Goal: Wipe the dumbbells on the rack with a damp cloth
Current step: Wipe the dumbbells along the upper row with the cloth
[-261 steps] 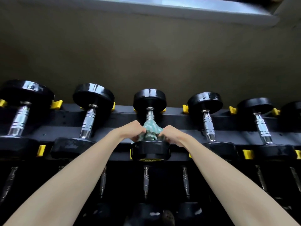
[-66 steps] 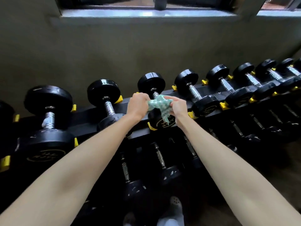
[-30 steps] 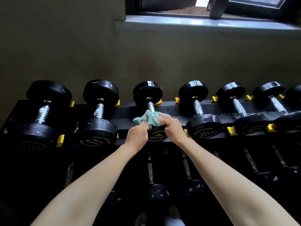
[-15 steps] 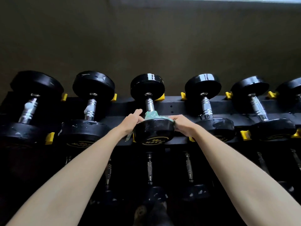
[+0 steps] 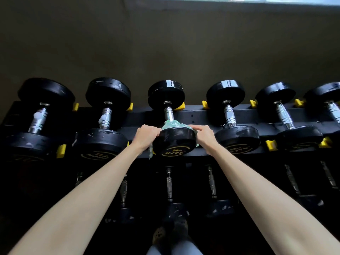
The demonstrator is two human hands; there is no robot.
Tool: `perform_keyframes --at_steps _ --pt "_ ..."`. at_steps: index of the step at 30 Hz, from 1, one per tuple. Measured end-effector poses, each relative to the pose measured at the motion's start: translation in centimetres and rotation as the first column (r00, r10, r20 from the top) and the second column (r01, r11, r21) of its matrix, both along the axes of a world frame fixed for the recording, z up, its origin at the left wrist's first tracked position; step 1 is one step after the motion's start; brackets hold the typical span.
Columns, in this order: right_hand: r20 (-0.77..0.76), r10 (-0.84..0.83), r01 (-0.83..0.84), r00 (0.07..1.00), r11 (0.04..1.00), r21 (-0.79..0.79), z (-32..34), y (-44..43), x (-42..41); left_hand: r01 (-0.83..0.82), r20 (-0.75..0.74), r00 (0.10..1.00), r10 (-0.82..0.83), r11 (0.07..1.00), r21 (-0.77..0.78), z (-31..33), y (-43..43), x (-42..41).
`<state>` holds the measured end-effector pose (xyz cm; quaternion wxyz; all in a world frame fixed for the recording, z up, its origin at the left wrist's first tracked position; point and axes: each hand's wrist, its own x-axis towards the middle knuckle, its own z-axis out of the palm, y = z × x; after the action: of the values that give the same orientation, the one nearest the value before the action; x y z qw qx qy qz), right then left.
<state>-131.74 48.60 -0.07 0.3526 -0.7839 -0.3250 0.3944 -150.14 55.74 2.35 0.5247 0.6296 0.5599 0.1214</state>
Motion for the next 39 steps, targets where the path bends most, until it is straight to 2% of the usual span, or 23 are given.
perform_keyframes --at_steps 3,6,12,17,21,24,28,30,36,38,39 --pt "0.095 -0.014 0.009 0.995 0.999 0.054 1.1 -1.2 -1.2 -0.042 -0.013 0.999 0.044 0.988 0.145 0.0 -1.3 -0.3" --pt "0.191 -0.005 -0.009 0.982 0.997 0.072 2.5 -2.0 -2.4 -0.058 -0.037 0.997 0.067 0.976 0.209 0.1 -2.2 -0.3" --pt "0.248 -0.046 0.029 0.968 0.997 0.074 3.2 -3.8 -5.5 -0.054 -0.036 0.997 0.067 0.953 0.299 -0.2 -5.5 -0.2" --pt "0.051 -0.11 0.101 0.993 0.982 0.157 2.4 -5.1 -7.0 0.015 -0.027 1.0 -0.007 0.944 0.331 0.1 -7.6 -0.4" --pt "-0.161 -0.134 0.164 0.978 0.968 0.192 3.2 -6.2 -7.8 0.06 -0.031 0.998 -0.052 0.927 0.371 0.6 -8.8 0.0" --pt "-0.448 -0.157 0.273 0.88 0.94 0.207 4.1 -6.9 -8.1 0.074 -0.007 0.997 -0.076 0.939 0.337 0.7 -9.1 0.3" --pt "-0.646 -0.189 0.4 0.739 0.896 0.195 5.1 -7.6 -8.4 0.073 0.196 0.974 -0.11 0.98 0.185 1.5 -9.7 0.7" --pt "-0.682 -0.196 0.434 0.705 0.88 0.195 4.8 -8.1 -7.8 0.102 0.294 0.947 -0.126 0.99 0.096 1.8 -9.9 1.1" --pt "-0.648 -0.195 0.417 0.736 0.885 0.208 3.8 -10.0 -4.9 0.343 0.419 0.857 -0.3 0.939 -0.029 3.1 -11.1 2.4" --pt "-0.681 -0.203 0.457 0.704 0.863 0.216 3.9 -9.8 -3.8 0.393 0.464 0.825 -0.322 0.917 -0.062 4.1 -10.8 3.0" --pt "-0.708 -0.216 0.499 0.673 0.838 0.219 4.2 -9.6 -3.4 0.37 0.498 0.82 -0.281 0.925 -0.087 4.5 -10.4 3.2"
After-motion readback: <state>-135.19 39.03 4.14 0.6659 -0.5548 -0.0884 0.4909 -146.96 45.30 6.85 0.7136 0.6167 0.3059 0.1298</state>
